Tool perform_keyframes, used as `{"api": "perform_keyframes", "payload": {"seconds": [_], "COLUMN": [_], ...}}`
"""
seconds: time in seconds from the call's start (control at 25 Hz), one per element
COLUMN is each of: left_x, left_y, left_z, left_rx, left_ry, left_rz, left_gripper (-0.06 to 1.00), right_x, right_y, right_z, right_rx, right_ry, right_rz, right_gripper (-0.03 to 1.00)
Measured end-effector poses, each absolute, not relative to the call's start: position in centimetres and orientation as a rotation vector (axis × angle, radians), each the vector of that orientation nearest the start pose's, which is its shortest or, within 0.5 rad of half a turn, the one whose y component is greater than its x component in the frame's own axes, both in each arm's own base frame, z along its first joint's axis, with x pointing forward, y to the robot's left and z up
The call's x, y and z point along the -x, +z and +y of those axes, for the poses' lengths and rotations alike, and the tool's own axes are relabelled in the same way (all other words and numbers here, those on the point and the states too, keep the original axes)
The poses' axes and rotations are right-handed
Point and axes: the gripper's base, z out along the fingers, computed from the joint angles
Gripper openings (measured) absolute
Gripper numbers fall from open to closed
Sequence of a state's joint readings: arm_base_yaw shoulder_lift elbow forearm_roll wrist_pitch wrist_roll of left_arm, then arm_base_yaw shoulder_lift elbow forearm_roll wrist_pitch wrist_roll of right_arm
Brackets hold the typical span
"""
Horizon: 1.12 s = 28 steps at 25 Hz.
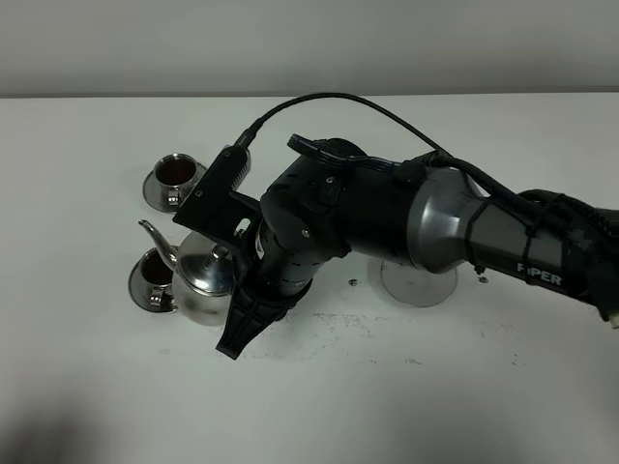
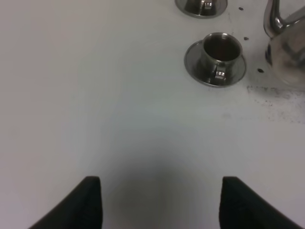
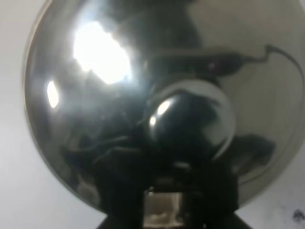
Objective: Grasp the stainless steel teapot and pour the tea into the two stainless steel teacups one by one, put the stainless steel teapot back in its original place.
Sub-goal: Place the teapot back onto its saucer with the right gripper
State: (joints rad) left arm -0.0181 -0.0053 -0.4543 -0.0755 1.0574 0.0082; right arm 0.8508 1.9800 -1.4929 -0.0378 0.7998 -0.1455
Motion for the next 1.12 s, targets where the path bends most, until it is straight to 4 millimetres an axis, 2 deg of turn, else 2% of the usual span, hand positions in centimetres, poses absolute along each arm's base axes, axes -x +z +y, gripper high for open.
{"api": "perform_keyframes", "payload": {"seconds": [0.24,0.48,0.64,0.76,0.88,0.96,1.04,1.12], "left_x": [0.1,0.1,0.1,0.1,0.1,0.1,0.1,0.1], "left_y": [26.5,26.5,26.5,26.5,26.5,26.5,26.5,26.5], "left_z": [-0.6,-0.6,-0.6,-0.6,-0.6,-0.6,-0.6,-0.6], "left_rx": [-0.029,-0.029,-0.029,-0.029,-0.029,-0.029,-0.029,-0.029], "left_ry": [-0.097,-0.097,-0.097,-0.097,-0.097,-0.097,-0.097,-0.097], "left_rz": [2.08,2.08,2.08,2.08,2.08,2.08,2.08,2.08], "left_gripper": [0.52,0.52,0.52,0.52,0.52,0.52,0.52,0.52], "right_x": [-27.6,-27.3,-27.3,-27.1,-27.3,-27.7,-28.3,-29.1], "right_y": [17.9,16.4,16.2,17.3,19.9,21.4,22.1,21.7], "right_z": [31.9,32.5,32.2,31.7,30.2,28.5,26.5,24.2], "right_rx": [1.377,1.41,1.435,1.434,1.403,1.346,1.287,1.221], "right_ry": [0.071,0.008,-0.045,-0.066,-0.105,-0.126,-0.144,-0.161], "right_rz": [2.498,2.507,2.503,2.514,2.514,2.523,2.544,2.591], "right_gripper": [0.17,0.17,0.17,0.17,0.17,0.17,0.17,0.17]}}
